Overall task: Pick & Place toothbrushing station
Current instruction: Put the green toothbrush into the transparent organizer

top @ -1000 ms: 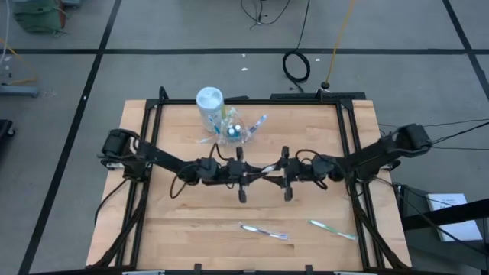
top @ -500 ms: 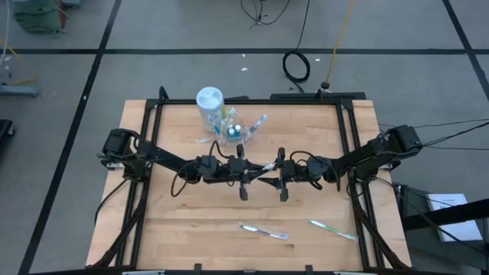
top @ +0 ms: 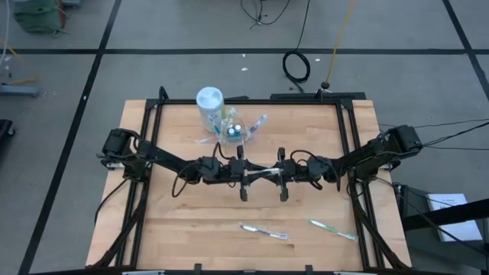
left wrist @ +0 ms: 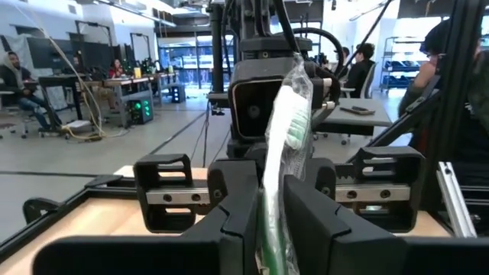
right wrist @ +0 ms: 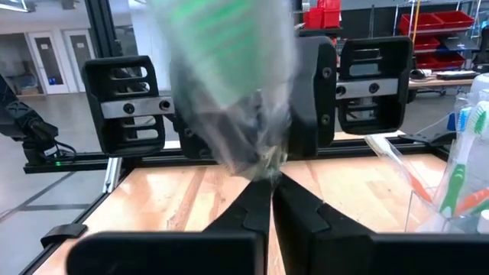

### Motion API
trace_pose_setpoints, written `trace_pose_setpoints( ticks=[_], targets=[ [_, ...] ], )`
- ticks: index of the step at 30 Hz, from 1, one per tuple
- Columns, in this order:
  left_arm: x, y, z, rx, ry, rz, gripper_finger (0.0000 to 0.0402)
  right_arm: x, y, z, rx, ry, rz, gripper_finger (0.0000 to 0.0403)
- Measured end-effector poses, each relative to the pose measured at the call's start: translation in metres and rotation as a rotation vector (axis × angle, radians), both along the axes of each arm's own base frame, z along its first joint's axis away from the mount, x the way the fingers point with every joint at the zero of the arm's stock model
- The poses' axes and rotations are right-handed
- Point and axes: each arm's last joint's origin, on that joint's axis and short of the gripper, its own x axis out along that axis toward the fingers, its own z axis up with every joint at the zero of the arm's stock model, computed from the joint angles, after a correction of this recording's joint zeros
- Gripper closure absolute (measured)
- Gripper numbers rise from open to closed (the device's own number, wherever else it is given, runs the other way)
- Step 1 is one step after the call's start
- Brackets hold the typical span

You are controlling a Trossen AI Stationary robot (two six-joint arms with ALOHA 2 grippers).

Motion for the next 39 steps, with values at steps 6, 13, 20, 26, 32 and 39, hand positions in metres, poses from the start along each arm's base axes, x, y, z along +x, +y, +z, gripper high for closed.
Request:
trace_pose_setpoints(
  ticks=[6, 13, 20, 26, 32, 39],
  targets=[
    [-0.003, 0.001, 0.007, 0.057, -0.014, 0.045, 0.0332, 0.0, 0.0, -0.001, -0.004, 0.013, -0.003, 0.0401],
    [-0.017, 0.002, 0.019, 0.077, 0.146, 0.063, 0.0332, -0.005, -0.005, 0.001, -0.067, 0.09, -0.123, 0.0402],
    [-0.043, 0.009, 0.034, 0.123, 0.344, 0.156, 0.0332, -0.022, -0.011, 0.017, -0.116, 0.163, -0.247, 0.0402],
    [-0.066, 0.016, 0.062, 0.118, 0.316, 0.223, 0.0332, -0.031, -0.02, 0.033, -0.168, 0.148, -0.375, 0.0402],
    [-0.075, 0.021, 0.079, 0.124, 0.247, 0.236, 0.0332, -0.015, -0.052, 0.042, -0.169, 0.172, -0.421, 0.0403],
    [-0.075, 0.024, 0.078, 0.144, 0.26, 0.246, 0.0332, 0.012, -0.097, 0.023, -0.15, 0.324, -0.517, 0.0403]
  ],
)
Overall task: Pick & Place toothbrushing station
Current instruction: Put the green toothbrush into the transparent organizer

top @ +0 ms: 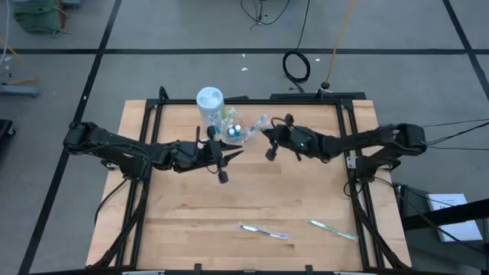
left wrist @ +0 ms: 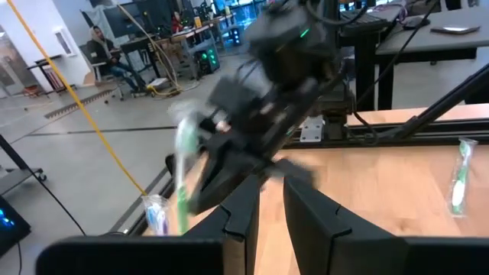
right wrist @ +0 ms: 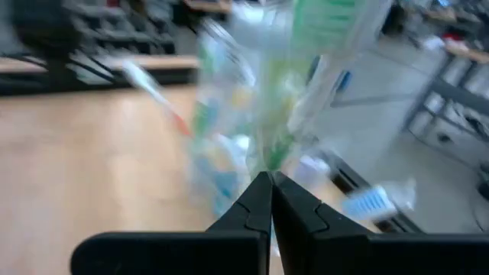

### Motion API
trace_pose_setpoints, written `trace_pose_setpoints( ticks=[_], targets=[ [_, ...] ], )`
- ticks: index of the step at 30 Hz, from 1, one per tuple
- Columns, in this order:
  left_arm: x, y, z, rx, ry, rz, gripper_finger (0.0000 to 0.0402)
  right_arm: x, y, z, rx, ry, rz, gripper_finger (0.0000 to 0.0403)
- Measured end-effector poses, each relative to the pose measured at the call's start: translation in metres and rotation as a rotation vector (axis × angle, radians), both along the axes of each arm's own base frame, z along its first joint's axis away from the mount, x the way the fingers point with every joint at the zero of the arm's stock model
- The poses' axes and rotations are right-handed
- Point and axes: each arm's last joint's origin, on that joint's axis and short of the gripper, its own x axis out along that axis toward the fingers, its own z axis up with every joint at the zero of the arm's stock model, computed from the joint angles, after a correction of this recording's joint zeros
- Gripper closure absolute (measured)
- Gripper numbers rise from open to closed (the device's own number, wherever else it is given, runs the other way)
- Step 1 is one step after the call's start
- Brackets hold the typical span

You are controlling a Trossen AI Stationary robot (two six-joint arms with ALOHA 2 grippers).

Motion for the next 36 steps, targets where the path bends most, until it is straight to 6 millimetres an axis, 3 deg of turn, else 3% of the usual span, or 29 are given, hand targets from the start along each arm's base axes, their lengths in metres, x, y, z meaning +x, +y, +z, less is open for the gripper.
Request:
trace_pose_setpoints(
  ticks=[6, 13, 23, 36],
  targets=[
    [0.0, 0.0, -0.001, -0.004, 0.004, 0.001, 0.0332, 0.012, -0.032, -0.024, 0.095, 0.042, -0.047, 0.0403],
    [0.0, 0.0, -0.003, 0.007, 0.03, 0.001, 0.0332, 0.027, -0.051, -0.043, 0.146, 0.069, -0.052, 0.0403],
    [0.0, 0.003, -0.004, 0.005, 0.042, 0.021, 0.0332, 0.042, -0.053, -0.066, 0.162, 0.165, 0.026, 0.0403],
    [-0.001, 0.004, -0.007, -0.095, 0.041, 0.043, 0.0332, 0.04, -0.052, -0.06, 0.21, 0.129, 0.004, 0.0338]
  ],
)
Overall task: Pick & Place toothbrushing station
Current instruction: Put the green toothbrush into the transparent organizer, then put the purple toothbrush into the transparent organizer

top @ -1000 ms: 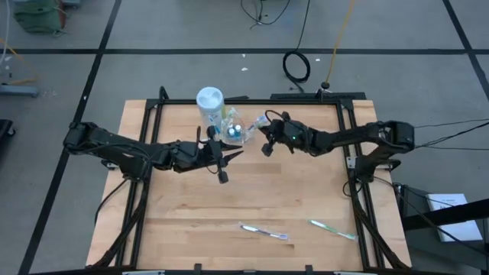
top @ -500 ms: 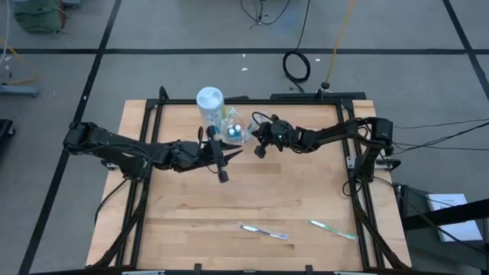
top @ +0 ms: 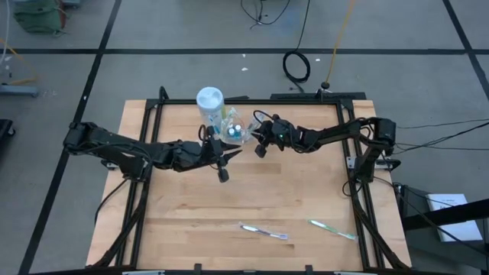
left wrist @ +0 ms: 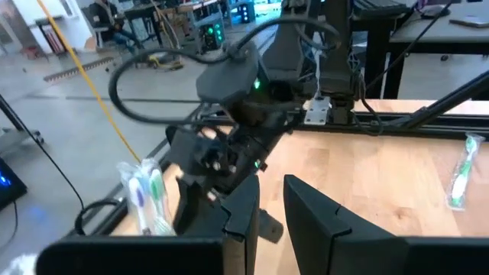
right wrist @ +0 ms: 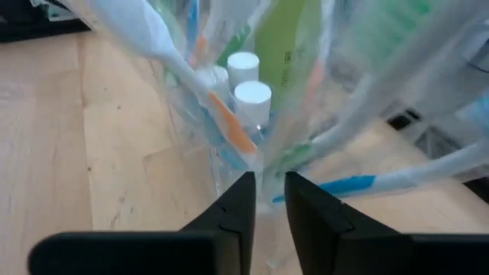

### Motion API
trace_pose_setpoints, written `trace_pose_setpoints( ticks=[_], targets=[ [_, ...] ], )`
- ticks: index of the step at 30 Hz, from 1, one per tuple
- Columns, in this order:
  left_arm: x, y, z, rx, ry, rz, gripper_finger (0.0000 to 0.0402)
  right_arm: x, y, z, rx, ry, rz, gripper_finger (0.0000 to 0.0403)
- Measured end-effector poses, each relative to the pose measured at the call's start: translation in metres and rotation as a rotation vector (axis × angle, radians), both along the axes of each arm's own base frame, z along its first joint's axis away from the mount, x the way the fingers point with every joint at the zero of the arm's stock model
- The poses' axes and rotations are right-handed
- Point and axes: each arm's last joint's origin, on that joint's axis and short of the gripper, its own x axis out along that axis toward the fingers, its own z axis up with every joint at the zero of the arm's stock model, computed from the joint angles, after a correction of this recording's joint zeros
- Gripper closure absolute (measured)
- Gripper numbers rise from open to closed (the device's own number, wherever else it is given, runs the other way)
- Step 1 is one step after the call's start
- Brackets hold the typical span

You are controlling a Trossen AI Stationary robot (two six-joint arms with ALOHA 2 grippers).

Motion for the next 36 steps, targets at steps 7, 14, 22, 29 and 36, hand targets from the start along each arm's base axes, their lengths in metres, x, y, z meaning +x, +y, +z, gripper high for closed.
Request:
trace_pose_setpoints(
  ticks=[7, 14, 22, 29, 36],
  targets=[
    [-0.003, -0.006, -0.008, -0.084, 0.058, 0.004, 0.0332, -0.013, 0.004, 0.02, -0.019, 0.06, 0.017, 0.0298],
    [-0.004, -0.018, -0.01, -0.182, 0.07, -0.135, 0.0332, -0.034, 0.019, 0.038, 0.082, 0.167, 0.011, 0.028],
    [0.003, -0.046, -0.009, -0.217, -0.011, -0.338, 0.0332, -0.056, 0.056, 0.037, 0.243, 0.358, 0.023, 0.0283],
    [0.023, -0.074, -0.028, -0.122, -0.077, -0.439, 0.0328, -0.066, 0.106, 0.037, 0.259, 0.475, 0.162, 0.0279],
    [0.053, -0.086, -0.033, -0.185, -0.073, -0.513, 0.0269, -0.081, 0.147, 0.042, 0.374, 0.543, 0.367, 0.0277]
  ],
)
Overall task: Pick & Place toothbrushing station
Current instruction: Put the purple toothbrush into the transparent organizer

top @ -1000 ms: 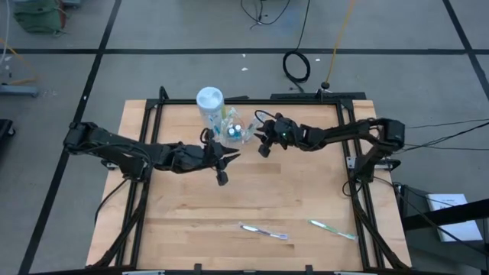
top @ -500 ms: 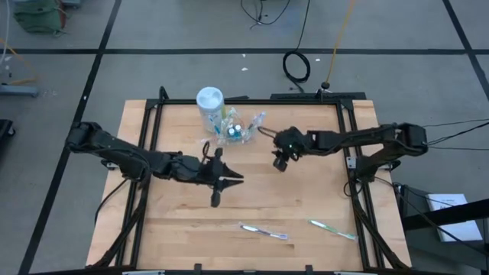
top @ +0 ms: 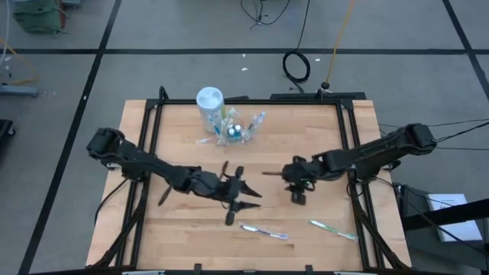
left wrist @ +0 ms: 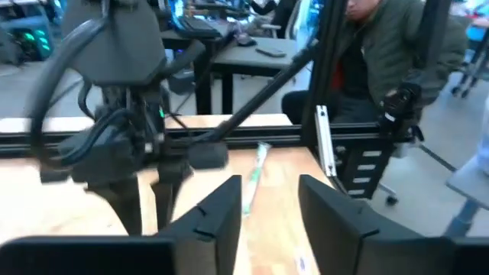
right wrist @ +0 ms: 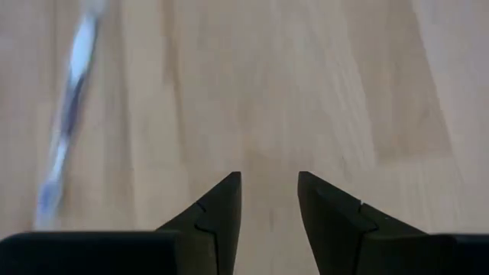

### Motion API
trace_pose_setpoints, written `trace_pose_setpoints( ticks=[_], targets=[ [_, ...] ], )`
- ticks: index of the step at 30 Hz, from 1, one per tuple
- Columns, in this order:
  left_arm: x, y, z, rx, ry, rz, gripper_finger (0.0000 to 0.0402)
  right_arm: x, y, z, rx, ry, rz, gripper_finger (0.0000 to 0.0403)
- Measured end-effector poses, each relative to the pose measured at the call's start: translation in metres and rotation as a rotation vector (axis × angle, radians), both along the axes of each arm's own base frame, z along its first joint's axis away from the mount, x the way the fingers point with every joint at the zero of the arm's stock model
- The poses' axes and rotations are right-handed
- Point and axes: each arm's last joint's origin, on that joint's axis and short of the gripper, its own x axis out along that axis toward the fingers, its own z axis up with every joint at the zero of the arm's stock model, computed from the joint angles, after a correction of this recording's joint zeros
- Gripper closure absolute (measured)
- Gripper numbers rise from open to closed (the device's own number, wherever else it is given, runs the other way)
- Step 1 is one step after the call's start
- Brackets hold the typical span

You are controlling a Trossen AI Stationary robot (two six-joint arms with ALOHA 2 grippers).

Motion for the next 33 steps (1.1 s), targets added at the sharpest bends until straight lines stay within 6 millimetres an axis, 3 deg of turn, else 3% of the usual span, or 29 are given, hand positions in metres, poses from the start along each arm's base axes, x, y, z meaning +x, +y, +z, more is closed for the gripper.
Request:
trace_pose_setpoints(
  ticks=[6, 10, 15, 21, 33],
  targets=[
    [0.034, -0.022, -0.002, 0.041, 0.144, -0.065, 0.0221, -0.017, 0.015, 0.02, 0.012, -0.06, 0.057, 0.0277],
    [0.057, -0.04, -0.018, 0.102, 0.341, -0.084, 0.0216, -0.025, 0.023, 0.03, -0.035, -0.136, 0.066, 0.0277],
    [0.08, -0.051, -0.038, 0.12, 0.574, -0.102, 0.0215, -0.033, 0.026, 0.027, -0.042, -0.189, 0.042, 0.0277],
    [0.106, -0.061, -0.064, 0.07, 0.601, -0.176, 0.0215, -0.037, 0.024, 0.022, 0.0, -0.2, -0.001, 0.0277],
    [0.114, -0.062, -0.132, 0.062, 0.799, -0.135, 0.0215, -0.044, 0.022, 0.009, 0.025, -0.176, -0.042, 0.0277]
  ],
)
